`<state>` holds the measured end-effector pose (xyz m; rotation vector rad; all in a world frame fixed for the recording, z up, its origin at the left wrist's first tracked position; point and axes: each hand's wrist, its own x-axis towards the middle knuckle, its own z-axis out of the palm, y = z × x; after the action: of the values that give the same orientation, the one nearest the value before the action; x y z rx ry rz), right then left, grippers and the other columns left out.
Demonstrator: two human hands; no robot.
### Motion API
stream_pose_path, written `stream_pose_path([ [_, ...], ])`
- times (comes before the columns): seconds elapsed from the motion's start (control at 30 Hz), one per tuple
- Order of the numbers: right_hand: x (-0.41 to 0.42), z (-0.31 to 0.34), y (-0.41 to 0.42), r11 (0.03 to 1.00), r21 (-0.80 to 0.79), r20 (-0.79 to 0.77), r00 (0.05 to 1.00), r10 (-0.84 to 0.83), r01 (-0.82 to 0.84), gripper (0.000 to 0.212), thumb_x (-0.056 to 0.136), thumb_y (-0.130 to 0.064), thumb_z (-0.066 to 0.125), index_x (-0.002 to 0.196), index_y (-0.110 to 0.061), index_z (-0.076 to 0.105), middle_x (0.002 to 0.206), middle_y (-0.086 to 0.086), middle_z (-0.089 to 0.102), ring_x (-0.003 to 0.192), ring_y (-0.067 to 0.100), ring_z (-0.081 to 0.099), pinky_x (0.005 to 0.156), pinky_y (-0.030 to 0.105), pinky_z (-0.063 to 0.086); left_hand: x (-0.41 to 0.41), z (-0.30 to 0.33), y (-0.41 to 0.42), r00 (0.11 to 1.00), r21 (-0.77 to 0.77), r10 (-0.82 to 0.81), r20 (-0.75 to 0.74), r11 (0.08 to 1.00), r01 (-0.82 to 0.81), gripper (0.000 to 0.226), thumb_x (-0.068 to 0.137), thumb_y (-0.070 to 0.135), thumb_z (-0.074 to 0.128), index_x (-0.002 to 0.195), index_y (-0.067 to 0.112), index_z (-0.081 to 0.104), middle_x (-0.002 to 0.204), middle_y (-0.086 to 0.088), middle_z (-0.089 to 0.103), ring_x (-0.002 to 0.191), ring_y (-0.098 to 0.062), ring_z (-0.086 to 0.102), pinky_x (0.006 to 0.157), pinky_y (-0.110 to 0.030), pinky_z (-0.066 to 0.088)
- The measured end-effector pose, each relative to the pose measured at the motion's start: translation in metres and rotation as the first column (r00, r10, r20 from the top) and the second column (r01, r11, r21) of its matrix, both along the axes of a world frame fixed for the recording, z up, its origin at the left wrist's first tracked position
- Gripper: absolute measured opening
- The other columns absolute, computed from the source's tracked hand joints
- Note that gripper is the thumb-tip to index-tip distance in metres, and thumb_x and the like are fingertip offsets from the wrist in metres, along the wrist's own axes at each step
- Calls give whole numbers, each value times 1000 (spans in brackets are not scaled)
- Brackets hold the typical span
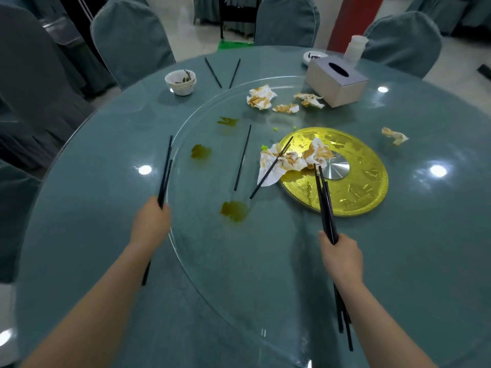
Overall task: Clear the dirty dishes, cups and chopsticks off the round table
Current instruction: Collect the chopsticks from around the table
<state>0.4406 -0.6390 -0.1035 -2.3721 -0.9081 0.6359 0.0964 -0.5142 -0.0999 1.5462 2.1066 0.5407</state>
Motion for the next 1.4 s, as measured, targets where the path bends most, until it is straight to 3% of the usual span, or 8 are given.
stream_pose_path([
  [0.2,6,-3,12,996,51,-192,980,-60,71,8,88,-17,49,89,-18,57,59,-2,69,61,18,67,57,29,49,80,5,44,969,-139,-60,238,986,95,18,100,25,37,97,13,50,86,-8,59,61,-21,59,42,-25,44],
  [0.37,17,-4,23,994,45,-221,971,-90,103,15,84,-9,52,87,-23,50,82,2,68,66,21,67,50,26,41,130,3,79,971,-102,-225,82,967,233,14,93,20,49,96,6,52,90,-13,59,82,-32,58,68,-37,50],
  [0.5,27,-15,30,999,10,-148,988,-39,41,8,92,-21,50,87,-16,53,81,8,66,71,27,65,60,32,49,149,-10,98,965,-186,-258,-42,951,246,30,88,33,63,80,8,48,69,-5,52,65,-23,53,52,-30,39],
  [0.67,34,-26,35,1000,-6,-53,999,-11,10,10,92,-26,50,89,-17,53,77,4,63,71,28,65,64,35,52,160,-17,113,936,-240,-321,-143,929,281,39,86,15,55,56,12,31,52,-2,35,46,-18,33,42,-24,24],
  [0.8,38,-30,33,999,-39,-14,1000,-15,14,10,91,-28,51,89,-19,53,76,2,63,68,27,66,63,32,50,170,-11,108,960,-236,-280,-17,934,269,27,85,15,46,63,11,31,56,-3,33,49,-20,30,47,-25,20],
  [0.93,41,-29,32,998,-55,8,1000,-15,16,12,91,-29,50,91,-18,53,78,5,66,71,28,66,64,32,49,195,-8,86,934,-186,-358,-9,918,350,25,90,30,53,84,7,44,72,-5,48,65,-25,48,48,-30,28],
  [1.0,41,-29,30,999,-50,1,1000,-9,9,13,91,-29,50,92,-17,52,79,6,65,72,29,66,66,34,51,206,-8,77,902,-211,-431,-44,886,413,36,87,41,60,79,9,44,69,-3,49,63,-23,50,48,-29,32],
  [1.4,42,-22,17,1000,-14,-94,996,-7,6,14,91,-30,52,94,-17,55,83,4,65,74,31,67,72,38,54,200,-15,64,885,-292,-446,-134,871,395,28,84,32,64,76,9,50,65,-3,54,63,-24,55,51,-27,39],
])
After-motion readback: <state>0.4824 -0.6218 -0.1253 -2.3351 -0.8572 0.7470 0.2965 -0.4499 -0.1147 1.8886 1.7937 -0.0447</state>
